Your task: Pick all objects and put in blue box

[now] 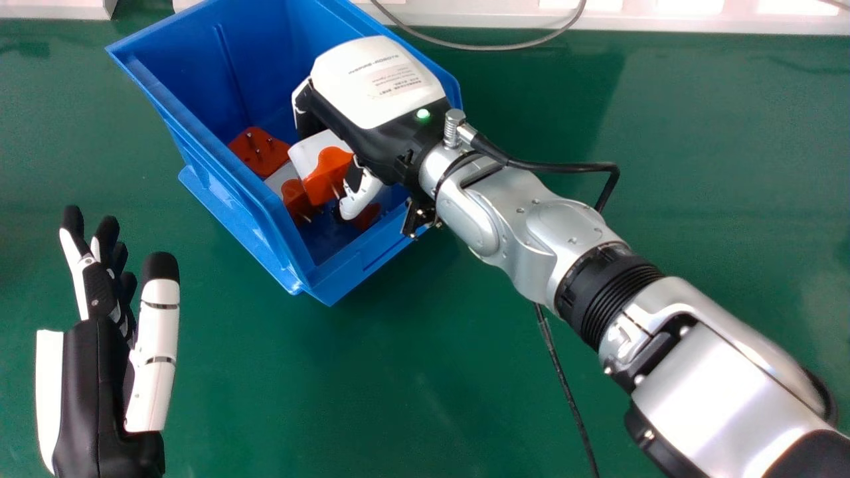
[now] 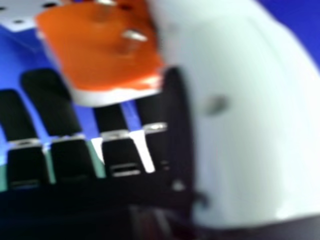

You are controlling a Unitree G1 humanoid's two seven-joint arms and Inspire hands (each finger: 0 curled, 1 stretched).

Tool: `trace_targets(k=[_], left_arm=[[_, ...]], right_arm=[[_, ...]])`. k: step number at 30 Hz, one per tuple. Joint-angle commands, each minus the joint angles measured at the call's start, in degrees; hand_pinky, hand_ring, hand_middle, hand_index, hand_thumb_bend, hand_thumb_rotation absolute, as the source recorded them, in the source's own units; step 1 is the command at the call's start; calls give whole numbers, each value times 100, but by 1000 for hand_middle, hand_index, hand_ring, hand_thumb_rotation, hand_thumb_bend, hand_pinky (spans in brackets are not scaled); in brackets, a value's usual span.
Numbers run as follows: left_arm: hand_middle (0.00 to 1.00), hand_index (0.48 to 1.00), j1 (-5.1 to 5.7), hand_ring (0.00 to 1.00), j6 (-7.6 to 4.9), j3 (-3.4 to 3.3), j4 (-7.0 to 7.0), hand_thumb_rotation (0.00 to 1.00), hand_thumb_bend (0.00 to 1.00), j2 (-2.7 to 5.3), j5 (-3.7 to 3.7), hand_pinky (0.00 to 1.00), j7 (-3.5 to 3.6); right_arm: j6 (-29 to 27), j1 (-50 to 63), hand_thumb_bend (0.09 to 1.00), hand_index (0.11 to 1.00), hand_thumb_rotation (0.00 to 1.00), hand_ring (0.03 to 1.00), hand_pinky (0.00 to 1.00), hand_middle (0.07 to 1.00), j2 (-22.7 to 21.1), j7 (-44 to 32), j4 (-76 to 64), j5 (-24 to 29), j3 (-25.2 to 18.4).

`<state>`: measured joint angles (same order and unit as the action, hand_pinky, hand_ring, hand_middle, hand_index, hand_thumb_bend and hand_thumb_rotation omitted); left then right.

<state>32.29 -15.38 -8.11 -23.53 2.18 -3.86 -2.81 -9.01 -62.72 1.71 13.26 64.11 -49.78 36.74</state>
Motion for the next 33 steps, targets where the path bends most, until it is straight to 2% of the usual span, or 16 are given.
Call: trace_targets(k=[1,5,8,12,16,19,20,23,25,27,29,31,32,33], left_arm=[[1000,1000,6,1000,-46,11,-118,856,375,5,-11,1000,-44],[1000,1000,-5,1000,-16,6,-121,864,369,35,-3,1000,-58],[1000,1000,-38,1000,-43,-3,-92,872,431,25,-16,1000,-52],[1000,1000,-67,1000,-26,-2,-90,858,398,25,-6,1000,-45],[1000,1000,-120,1000,-26,-23,-39,854,389,6,-15,1000,-45],[1000,1000,-155,1000,-40,-36,-15,857,385,-6,-7,1000,-39],[1000,1000,-171,1000,-32,-46,-12,858,380,-16,-42,1000,-52],[1000,1000,-218,1000,-43,-72,9,876,423,-44,-35,1000,-44],[1000,1000,-260,1000,-66,-94,43,879,430,-78,25,1000,-6],[1000,1000,-305,1000,-68,-107,73,870,418,-103,74,1000,17],[1000,1000,-355,1000,-124,-122,133,859,399,-144,133,1000,56],[1000,1000,-413,1000,-179,-131,192,834,373,-164,226,1000,93],[1000,1000,-443,1000,-161,-139,210,817,354,-165,330,1000,127],[1000,1000,-469,1000,-134,-146,217,801,361,-161,392,1000,147]], right_arm=[[110,-143,587,746,497,698,597,757,11,6,-212,32,9],[217,-93,608,878,579,864,744,902,-7,-63,-319,16,55],[257,-57,610,917,600,908,776,944,-12,2,-368,15,61],[329,-39,593,939,624,932,815,967,-20,-17,-434,17,88],[427,39,515,947,590,942,856,975,-17,-73,-585,142,-6],[385,230,440,914,484,908,811,940,-61,199,-791,183,-65],[378,295,417,900,448,894,790,926,-90,257,-867,172,-63],[323,558,336,890,396,892,788,919,-196,473,-1189,170,-114],[251,755,327,857,298,860,735,890,-278,667,-1435,173,-161],[185,1000,312,848,244,855,725,883,-381,770,-1781,204,-227],[180,1336,311,842,192,852,717,879,-507,805,-2281,232,-310],[219,1731,312,840,169,846,709,876,-659,831,-2894,215,-381],[201,1971,311,834,169,837,694,869,-732,912,-3230,209,-434],[192,2224,313,819,170,816,667,854,-804,973,-3582,206,-492]])
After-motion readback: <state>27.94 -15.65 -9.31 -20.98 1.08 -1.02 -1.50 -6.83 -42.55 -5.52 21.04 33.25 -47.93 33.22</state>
